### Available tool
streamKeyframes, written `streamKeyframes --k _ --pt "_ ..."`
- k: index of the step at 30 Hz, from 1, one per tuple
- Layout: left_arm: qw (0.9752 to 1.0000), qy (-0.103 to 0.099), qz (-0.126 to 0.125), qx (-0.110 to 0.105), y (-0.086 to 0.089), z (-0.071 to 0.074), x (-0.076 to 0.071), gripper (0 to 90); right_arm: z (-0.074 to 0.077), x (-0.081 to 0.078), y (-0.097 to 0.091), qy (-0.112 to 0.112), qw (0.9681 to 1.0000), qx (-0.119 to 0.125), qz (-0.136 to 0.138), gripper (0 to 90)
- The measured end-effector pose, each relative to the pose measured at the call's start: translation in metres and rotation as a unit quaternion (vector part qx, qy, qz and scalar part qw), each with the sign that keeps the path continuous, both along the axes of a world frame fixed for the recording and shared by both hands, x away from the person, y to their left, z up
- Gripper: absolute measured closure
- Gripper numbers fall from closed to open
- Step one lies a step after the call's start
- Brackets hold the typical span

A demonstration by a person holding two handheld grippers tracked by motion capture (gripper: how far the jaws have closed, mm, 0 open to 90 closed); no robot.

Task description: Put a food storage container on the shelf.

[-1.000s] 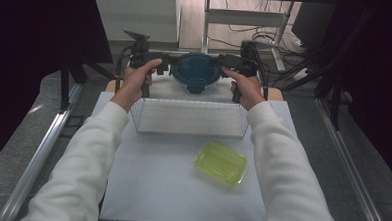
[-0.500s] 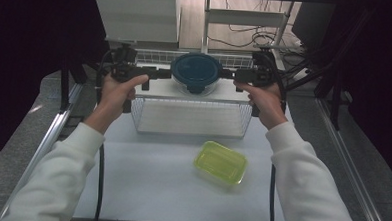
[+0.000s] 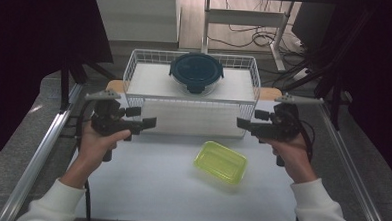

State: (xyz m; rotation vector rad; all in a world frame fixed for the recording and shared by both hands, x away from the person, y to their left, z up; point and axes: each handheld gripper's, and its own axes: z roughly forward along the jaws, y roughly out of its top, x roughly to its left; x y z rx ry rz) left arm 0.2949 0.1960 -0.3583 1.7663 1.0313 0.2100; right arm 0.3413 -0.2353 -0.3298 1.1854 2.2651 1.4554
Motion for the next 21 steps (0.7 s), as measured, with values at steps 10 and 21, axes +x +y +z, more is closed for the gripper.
streamKeyframes --k 10,21 --pt "0.9988 0.018 -0.022 0.041 -0.010 -0.053 -0.030 20.0 -0.054 -0.033 -0.016 0.033 0.9993 -0.013 0.006 18.8" --pt "0.9965 0.052 -0.012 0.064 -0.011 -0.091 -0.034 19.8 -0.086 -0.044 -0.016 0.053 0.9977 -0.038 0.017 20.6"
